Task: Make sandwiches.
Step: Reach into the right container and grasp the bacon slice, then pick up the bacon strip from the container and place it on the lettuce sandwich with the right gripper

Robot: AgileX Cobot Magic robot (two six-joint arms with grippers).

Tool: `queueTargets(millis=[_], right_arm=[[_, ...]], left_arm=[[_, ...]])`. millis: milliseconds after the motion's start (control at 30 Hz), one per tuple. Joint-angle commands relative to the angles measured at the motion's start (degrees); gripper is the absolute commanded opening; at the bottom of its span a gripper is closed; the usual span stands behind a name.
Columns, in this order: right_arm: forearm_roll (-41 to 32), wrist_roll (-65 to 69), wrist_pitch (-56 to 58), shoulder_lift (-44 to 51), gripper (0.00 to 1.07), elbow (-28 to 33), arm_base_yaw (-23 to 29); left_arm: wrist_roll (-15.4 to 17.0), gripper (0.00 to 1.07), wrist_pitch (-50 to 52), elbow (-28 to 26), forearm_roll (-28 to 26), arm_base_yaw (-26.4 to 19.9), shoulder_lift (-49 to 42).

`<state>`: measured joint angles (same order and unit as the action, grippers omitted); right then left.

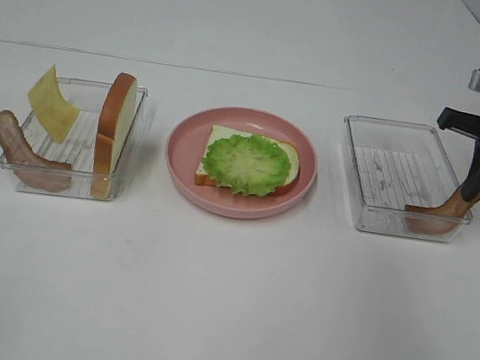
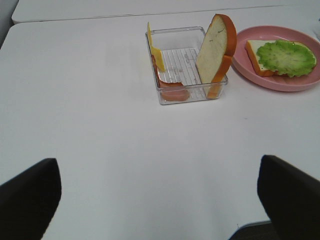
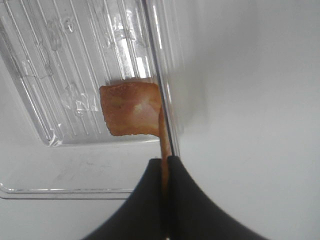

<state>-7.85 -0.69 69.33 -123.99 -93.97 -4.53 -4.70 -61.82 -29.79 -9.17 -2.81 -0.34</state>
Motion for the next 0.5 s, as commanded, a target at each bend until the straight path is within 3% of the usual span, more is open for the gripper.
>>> queueTargets(millis=[33,367,500], right_arm=[[-0.3,-0.6,1.4,0.6,0.0,0.5,-0.3],[-1.7,1.1,1.6,6.8,0.0,0.5,-0.2],[-9.5,0.3,1.0,12.5,0.0,0.5,-0.1]], left_arm=[[0.2,1.02,0.2,0.2,0.2,0.2,-0.8],[0.2,1.02,0.2,0.2,0.2,0.2,-0.8],[0.2,1.02,0.2,0.2,0.2,0.2,-0.8]])
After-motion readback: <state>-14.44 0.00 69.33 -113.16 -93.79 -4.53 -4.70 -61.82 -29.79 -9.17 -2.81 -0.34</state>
